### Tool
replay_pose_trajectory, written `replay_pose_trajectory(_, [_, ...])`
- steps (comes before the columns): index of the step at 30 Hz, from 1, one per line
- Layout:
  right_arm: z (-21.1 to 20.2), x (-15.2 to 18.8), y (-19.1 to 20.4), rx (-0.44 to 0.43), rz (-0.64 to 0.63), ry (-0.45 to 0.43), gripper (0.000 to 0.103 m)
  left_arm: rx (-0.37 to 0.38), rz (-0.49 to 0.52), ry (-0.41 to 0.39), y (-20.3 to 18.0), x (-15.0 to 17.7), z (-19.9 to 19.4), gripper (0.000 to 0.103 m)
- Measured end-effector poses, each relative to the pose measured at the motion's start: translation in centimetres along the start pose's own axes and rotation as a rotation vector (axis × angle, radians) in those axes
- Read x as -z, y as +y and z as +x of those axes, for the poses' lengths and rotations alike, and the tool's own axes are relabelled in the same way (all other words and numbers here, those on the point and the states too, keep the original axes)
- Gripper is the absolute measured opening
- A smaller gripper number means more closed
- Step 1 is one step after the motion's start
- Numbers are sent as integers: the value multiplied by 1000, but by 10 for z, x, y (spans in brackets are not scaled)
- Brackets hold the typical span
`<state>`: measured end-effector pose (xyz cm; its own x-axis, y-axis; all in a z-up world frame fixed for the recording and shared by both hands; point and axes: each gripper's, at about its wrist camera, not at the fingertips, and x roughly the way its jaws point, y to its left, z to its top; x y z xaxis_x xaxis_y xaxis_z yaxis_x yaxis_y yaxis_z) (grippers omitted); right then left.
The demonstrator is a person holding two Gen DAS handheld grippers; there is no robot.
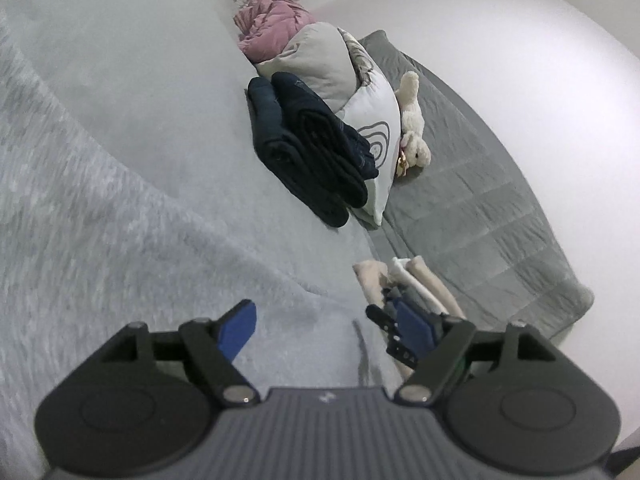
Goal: Fold clothes
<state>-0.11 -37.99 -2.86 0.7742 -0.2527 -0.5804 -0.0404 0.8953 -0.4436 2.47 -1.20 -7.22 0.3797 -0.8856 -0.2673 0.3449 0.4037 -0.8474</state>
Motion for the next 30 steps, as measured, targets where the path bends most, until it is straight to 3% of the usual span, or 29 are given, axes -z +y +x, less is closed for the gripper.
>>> replay_pose_trajectory(5, [1,5,-24,10,135,-14,56,24,63,63,-9,9,9,74])
replay_pose_trajectory(7, [-3,10,-41,-147,265,-33,55,70,126,110,-19,17,13,71])
replay_pose_trajectory(8, [-2,10,-43,-169,280,-34,50,90,148,131,-21,20,14,68])
replay_pose_trajectory(10, [1,14,-44,-309,329,-16,43,136,206,207,-28,32,23,62])
replay_pose_trajectory(13, [20,24,-34,-455,365,76,37,112,286,295,-31,51,37,60])
replay_pose_trajectory(14, [21,26,-33,-454,364,85,30,77,328,304,-32,57,41,54])
replay_pose_trajectory(15, [27,29,-31,-394,339,101,12,49,379,299,-36,62,43,53])
replay_pose_trajectory(16, [29,32,-32,-338,331,101,3,27,418,295,-40,66,43,54])
replay_pose_trajectory(17, [30,34,-34,-285,327,99,4,22,412,295,-42,65,42,55])
replay_pose_trajectory(19, [21,40,-54,-247,460,109,18,23,386,295,-45,63,41,58])
replay_pose_trajectory(21, [4,53,-76,-274,593,120,42,20,371,290,-47,62,39,63])
replay_pose_trajectory(23, [-16,73,-95,-368,716,153,45,12,370,284,-50,61,39,65])
replay_pose_trajectory(30, [-69,133,-94,-495,876,233,45,-35,354,256,-56,61,29,73])
